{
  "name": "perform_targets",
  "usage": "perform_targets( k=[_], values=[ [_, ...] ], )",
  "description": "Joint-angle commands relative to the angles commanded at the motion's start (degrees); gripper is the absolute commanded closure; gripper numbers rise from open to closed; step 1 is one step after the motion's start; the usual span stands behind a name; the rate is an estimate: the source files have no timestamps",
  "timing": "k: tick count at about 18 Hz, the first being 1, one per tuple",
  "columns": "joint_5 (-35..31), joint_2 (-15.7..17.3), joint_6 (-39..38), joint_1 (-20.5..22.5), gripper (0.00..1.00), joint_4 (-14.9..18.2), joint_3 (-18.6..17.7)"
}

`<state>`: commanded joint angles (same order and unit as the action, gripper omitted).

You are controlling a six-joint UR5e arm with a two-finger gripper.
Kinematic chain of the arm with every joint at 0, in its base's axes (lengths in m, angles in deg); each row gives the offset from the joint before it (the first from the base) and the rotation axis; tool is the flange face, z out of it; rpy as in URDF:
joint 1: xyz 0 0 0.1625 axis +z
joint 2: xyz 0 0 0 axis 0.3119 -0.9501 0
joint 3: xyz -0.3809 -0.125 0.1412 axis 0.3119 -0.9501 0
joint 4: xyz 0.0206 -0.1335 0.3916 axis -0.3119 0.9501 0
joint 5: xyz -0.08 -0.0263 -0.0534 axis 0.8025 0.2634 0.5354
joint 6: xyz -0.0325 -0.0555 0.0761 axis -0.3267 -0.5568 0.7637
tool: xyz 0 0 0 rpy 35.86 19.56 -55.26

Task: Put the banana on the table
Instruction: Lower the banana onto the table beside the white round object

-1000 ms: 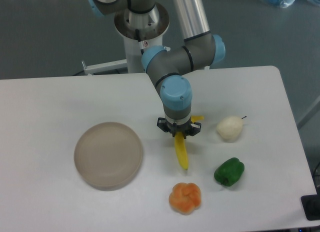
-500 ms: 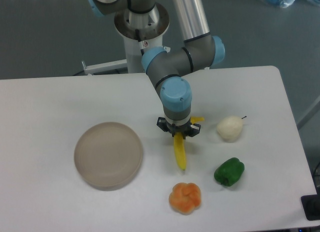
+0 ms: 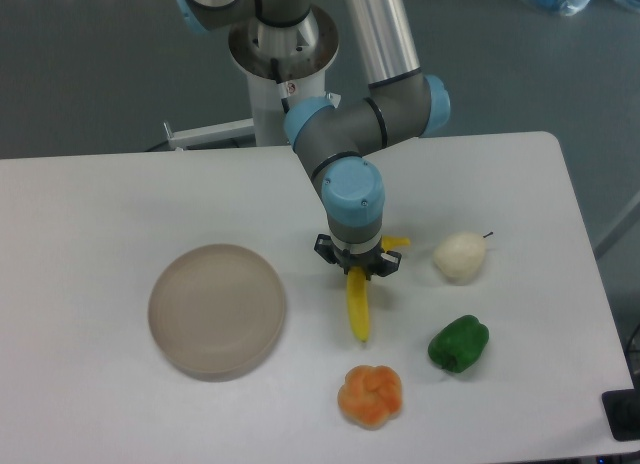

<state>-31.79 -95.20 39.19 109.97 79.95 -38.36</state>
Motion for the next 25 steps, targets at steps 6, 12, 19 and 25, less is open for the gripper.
perform_targets(
  k=[6, 12, 19, 25],
  values=[
    [0.00, -0.09, 0.00, 0.00, 0.68, 0.09, 0.00],
    [-0.09, 0.00, 0.79, 0.44, 0.67, 0.09, -0.35],
    [-0.09, 0.00, 0.79, 0.44, 0.65, 0.00, -0.18],
    [-0.09, 0.00, 0.79, 0.35, 0.65, 0.00, -0.26]
  ],
)
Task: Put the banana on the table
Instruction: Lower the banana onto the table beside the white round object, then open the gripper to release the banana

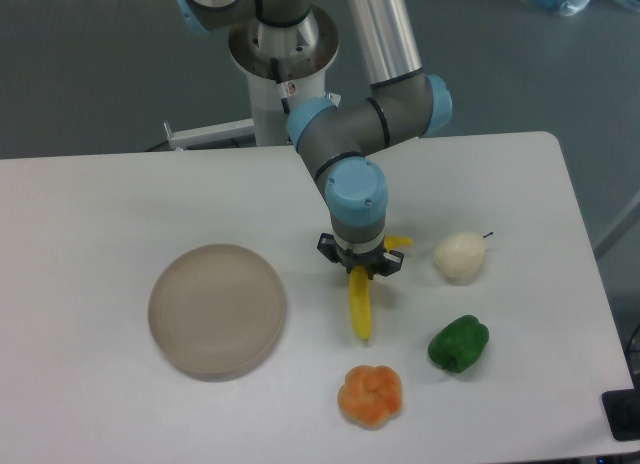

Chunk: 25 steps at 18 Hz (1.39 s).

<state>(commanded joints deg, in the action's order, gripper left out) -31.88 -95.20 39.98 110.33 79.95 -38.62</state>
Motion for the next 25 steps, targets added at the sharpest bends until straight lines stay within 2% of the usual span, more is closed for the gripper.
perform_targets(
  k=[7, 10, 13, 16, 19, 23, 25],
  values=[
    [0.00, -0.17, 0.26, 0.00, 0.57, 0.00, 0.26],
    [0.00, -0.09, 0.26, 0.09, 0.47, 0.00, 0.35],
    [0.00, 0.00, 0.26, 0.09, 0.29, 0.00, 0.61],
    [0.00, 0.17, 0.26, 0.18, 0.25, 0.00, 1.32],
    [0.00, 0.44, 0.26, 0.87, 0.00, 0.17, 3.33],
    [0.00, 1.05, 0.35, 1.93, 0.00, 0.09, 7.20],
    [0.00, 1.14, 3.14, 2.54, 0.00, 0.00, 9.31]
  ],
)
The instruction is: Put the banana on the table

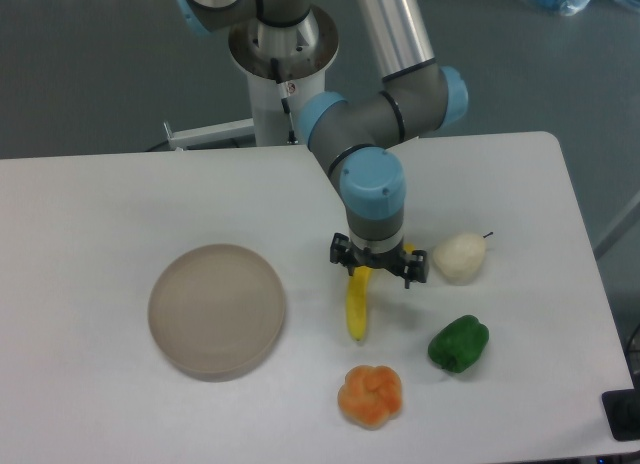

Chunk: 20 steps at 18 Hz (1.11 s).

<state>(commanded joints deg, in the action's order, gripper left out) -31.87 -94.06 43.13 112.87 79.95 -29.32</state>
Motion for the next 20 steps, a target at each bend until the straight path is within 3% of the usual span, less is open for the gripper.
perform_targets(
  k=[6, 16, 20],
  values=[
    [0.52, -0.61, 10.28, 4.75, 0.00, 0.17, 6.24],
    [0.17, -2.46, 33.66, 12.13, 0.00, -0.09, 9.06],
    [0.17, -3.34, 35.44, 12.13, 0.00, -0.18, 10.03]
  ],
)
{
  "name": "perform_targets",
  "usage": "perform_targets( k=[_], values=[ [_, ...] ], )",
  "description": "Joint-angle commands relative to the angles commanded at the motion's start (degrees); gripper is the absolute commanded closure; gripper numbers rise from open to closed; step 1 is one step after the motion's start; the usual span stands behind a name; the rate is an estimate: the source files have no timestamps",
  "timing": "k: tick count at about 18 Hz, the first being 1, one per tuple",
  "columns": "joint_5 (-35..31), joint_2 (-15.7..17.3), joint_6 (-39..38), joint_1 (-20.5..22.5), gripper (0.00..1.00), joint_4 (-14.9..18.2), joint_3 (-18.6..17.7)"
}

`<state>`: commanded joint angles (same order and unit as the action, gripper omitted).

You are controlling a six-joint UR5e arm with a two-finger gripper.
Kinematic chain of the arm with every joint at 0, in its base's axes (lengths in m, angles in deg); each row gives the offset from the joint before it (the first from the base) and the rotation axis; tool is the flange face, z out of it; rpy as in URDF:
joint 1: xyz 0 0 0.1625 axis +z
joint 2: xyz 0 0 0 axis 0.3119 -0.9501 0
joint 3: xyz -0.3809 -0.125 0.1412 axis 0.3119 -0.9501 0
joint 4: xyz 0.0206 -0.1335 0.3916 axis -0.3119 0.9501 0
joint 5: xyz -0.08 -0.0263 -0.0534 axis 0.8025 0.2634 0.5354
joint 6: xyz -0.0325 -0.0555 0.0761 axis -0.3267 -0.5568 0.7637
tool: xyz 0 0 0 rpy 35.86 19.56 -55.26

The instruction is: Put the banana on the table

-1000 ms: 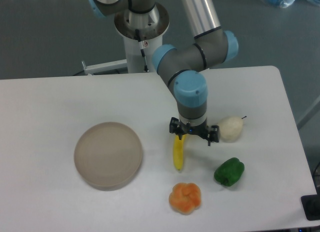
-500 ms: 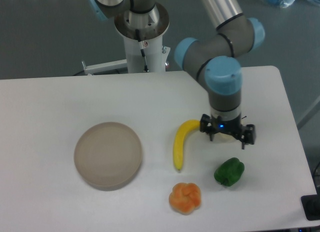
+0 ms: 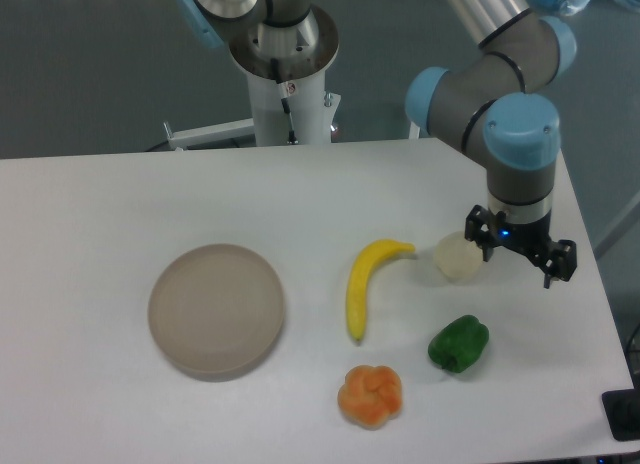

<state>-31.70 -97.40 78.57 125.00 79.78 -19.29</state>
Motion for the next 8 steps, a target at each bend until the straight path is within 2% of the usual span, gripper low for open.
perform_targets(
  k=[8],
  values=[
    [0.00, -1.23, -0.09, -1.14, 0.00, -0.09, 1.41]
  ],
)
